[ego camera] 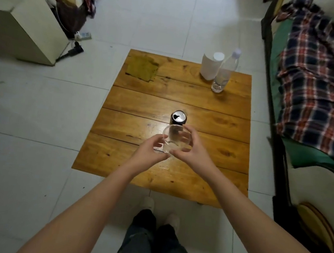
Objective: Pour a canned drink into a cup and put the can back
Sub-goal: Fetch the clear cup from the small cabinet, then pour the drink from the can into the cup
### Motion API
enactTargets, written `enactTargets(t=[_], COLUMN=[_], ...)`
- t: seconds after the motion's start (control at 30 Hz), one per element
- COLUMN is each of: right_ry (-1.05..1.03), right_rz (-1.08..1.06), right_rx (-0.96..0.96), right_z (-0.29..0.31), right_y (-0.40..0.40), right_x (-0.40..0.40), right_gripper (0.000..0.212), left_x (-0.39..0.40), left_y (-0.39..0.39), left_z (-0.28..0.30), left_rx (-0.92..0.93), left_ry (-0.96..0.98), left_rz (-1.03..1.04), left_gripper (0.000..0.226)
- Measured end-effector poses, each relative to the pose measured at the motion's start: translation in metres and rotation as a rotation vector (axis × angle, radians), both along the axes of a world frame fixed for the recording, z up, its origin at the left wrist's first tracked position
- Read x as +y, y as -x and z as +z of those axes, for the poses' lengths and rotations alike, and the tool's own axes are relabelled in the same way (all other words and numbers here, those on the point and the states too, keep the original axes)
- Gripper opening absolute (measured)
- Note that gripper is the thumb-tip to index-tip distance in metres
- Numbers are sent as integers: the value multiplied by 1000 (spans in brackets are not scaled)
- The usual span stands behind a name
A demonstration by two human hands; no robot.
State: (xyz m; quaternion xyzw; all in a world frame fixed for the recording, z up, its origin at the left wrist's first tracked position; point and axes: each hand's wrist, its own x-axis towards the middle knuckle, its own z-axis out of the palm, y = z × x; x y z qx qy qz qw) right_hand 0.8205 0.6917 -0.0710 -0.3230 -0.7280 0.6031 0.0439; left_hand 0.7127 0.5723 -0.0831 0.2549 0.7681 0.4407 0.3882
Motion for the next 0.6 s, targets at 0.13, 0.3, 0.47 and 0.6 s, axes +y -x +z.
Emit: enactTargets(t=[0.13, 0.3, 0.47, 0.6], right_ry=[23, 32, 23, 4], right_rz=[29, 58, 59, 5], right_rx=[-18, -47, -89, -128], right_z=[-16, -33, -45, -56], right_y=[16, 34, 43, 41], right_x=[10, 21, 32, 45], right_gripper=[80, 82, 91, 86], left_x=[10, 21, 28, 31], left_y=[15, 32, 44, 55], left_z=[-17, -41, -61, -76], left_rx=[-22, -47, -59, -50], left_ry=[-8, -24, -13, 32], left_rz=[7, 27, 43, 77], left_gripper=[48, 54, 50, 53])
